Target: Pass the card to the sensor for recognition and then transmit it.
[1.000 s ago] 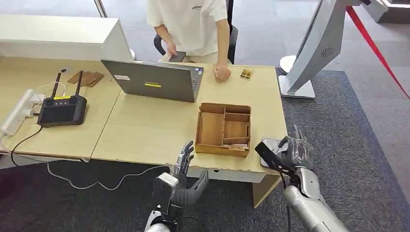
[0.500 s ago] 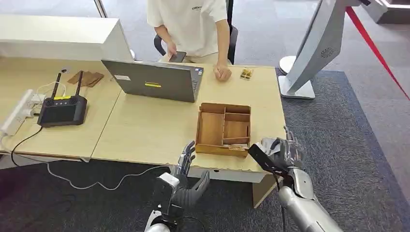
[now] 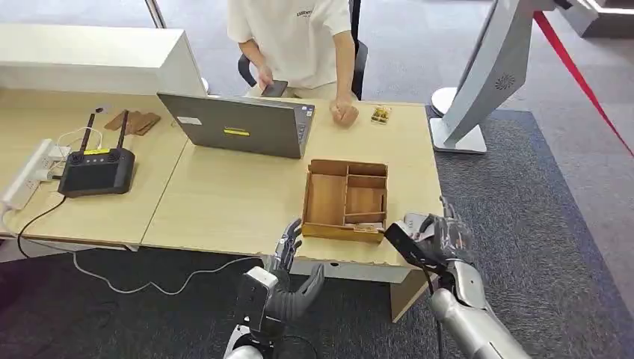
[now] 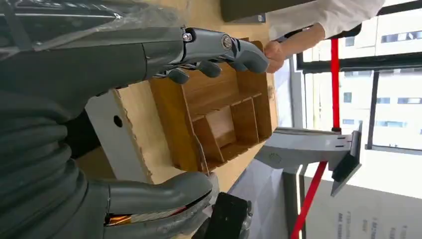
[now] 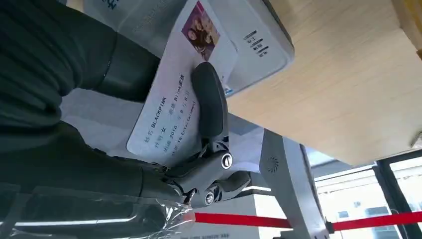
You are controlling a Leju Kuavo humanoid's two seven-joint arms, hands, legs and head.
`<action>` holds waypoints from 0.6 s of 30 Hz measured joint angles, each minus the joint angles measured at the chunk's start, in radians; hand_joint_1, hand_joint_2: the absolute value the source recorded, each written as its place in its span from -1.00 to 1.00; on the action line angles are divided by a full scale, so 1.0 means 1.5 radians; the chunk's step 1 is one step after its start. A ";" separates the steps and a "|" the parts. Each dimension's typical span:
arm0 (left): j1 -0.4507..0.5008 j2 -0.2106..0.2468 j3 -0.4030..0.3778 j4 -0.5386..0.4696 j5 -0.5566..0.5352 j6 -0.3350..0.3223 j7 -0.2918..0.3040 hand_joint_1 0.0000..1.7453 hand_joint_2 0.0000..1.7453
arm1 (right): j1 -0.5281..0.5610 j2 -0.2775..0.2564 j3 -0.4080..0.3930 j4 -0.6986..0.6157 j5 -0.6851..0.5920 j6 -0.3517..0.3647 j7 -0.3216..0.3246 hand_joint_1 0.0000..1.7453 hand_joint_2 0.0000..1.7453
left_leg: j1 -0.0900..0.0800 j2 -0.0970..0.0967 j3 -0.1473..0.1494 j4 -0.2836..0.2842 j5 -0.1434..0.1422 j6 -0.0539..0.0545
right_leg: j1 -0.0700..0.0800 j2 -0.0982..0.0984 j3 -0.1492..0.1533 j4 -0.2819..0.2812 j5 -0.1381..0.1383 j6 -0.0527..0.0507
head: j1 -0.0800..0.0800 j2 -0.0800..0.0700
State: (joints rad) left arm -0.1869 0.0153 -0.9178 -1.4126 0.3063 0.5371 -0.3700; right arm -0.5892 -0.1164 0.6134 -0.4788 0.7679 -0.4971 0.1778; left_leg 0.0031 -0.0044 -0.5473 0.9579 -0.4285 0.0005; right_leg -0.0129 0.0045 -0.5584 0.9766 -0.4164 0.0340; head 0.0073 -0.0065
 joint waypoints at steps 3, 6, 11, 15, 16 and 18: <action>0.000 0.000 0.000 0.000 0.000 -0.001 0.000 -1.00 1.00 | 0.000 -0.001 0.000 0.001 -0.003 -0.012 -0.008 1.00 1.00 | 0.000 0.000 0.000 0.000 0.000 0.000 | 0.000 0.000 0.000 0.000 0.000 0.000 | 0.000 0.000; 0.000 0.000 0.000 0.000 0.000 -0.001 -0.001 -1.00 1.00 | -0.002 -0.001 0.000 -0.001 -0.006 -0.043 -0.022 1.00 1.00 | 0.000 0.000 0.000 0.000 0.000 0.000 | 0.000 0.000 0.000 0.000 0.000 0.000 | 0.000 0.000; 0.000 0.000 0.000 0.000 -0.003 -0.001 -0.004 -1.00 1.00 | -0.017 -0.004 0.000 -0.047 0.004 -0.080 -0.017 1.00 1.00 | 0.000 0.000 -0.001 0.000 0.000 0.000 | 0.000 0.000 0.000 0.000 0.000 0.000 | 0.000 0.000; 0.002 0.000 0.002 0.000 -0.005 -0.003 -0.007 -1.00 1.00 | -0.032 -0.015 -0.001 -0.109 0.023 -0.077 0.006 1.00 1.00 | 0.000 0.000 -0.001 0.000 0.000 0.000 | 0.000 0.000 0.000 0.000 0.000 0.000 | 0.000 0.000; 0.002 0.000 0.002 0.000 -0.005 -0.003 -0.007 -1.00 1.00 | -0.032 -0.017 -0.001 -0.119 0.024 -0.076 0.008 1.00 1.00 | 0.000 0.000 -0.001 0.000 0.000 0.000 | 0.000 0.000 0.000 0.000 0.000 0.000 | 0.000 0.000; 0.003 0.000 0.003 0.000 -0.006 -0.003 -0.007 -1.00 1.00 | -0.032 -0.020 -0.001 -0.138 0.026 -0.076 0.011 1.00 1.00 | 0.000 0.000 -0.001 0.000 0.000 0.000 | 0.000 0.000 -0.001 0.000 0.000 0.000 | 0.000 0.000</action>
State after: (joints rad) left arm -0.1829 0.0153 -0.9133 -1.4126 0.2975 0.5325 -0.3807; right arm -0.6373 -0.1465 0.6119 -0.6860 0.8068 -0.6115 0.1946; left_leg 0.0031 -0.0043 -0.5485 0.9580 -0.4284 0.0005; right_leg -0.0130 0.0046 -0.5592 0.9768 -0.4162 0.0343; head 0.0069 -0.0065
